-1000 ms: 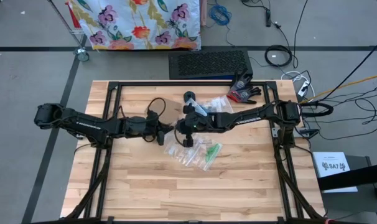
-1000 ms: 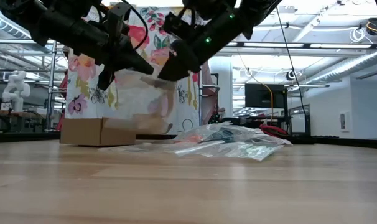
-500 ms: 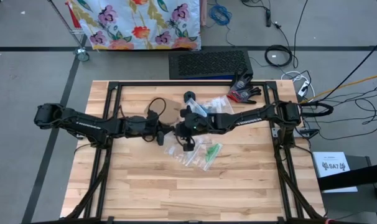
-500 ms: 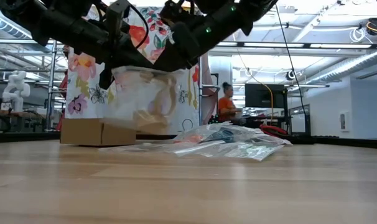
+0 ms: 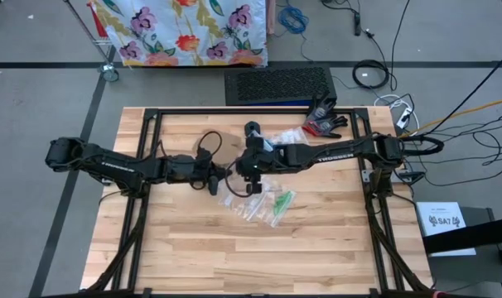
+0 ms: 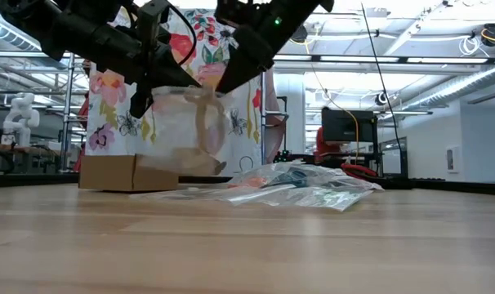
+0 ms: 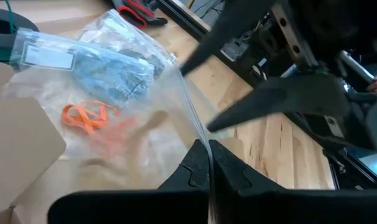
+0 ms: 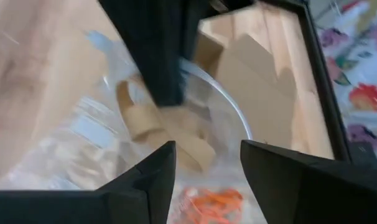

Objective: Sort rubber bands
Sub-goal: Put the brown rubber band into the transparent zip bag, then close the transparent zip bag

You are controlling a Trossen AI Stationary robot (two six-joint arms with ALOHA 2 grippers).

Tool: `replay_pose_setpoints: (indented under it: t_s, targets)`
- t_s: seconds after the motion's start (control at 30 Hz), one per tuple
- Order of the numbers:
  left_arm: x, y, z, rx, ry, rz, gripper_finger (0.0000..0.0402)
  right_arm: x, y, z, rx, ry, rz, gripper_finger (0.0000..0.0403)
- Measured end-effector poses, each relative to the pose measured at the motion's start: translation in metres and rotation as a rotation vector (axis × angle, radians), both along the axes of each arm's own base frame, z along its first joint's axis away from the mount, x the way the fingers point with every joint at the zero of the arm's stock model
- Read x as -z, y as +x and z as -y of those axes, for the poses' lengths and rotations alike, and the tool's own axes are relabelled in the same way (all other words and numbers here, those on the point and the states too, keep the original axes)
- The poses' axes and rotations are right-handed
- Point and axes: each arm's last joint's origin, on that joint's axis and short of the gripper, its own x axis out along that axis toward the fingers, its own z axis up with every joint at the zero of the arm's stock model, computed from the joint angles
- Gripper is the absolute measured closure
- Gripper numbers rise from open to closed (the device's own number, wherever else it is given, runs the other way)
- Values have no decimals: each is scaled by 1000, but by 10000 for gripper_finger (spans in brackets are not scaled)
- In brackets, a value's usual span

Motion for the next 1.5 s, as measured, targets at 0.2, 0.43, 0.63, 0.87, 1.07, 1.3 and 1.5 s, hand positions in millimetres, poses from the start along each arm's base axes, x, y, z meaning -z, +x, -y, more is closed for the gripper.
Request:
replay_pose_setpoints:
  t_s: [0.2, 0.43, 0.63, 0.87, 1.07, 1.3, 1.5]
  targets:
    - [0, 0, 0, 2, -1, 0, 401, 2, -4, 2, 97, -68, -42, 242]
    - [3, -1, 0, -11, 5, -29, 401, 2, -6, 1, 94, -47, -47, 249]
    - [5, -2, -1, -25, 5, -53, 401, 6, -4, -12, -95, 79, -69, 250]
    - [4, -1, 0, -7, -4, -41, 401, 29, 5, -15, -117, -28, -138, 251]
    - [5, -2, 1, 14, -12, -52, 401, 27, 7, -22, -100, -101, -114, 276]
    - [4, -1, 1, 15, -11, -43, 401, 26, 5, -28, -148, -130, -137, 351]
    - [4, -1, 1, 26, 35, -53, 396, 27, 4, -31, -141, -119, -142, 397]
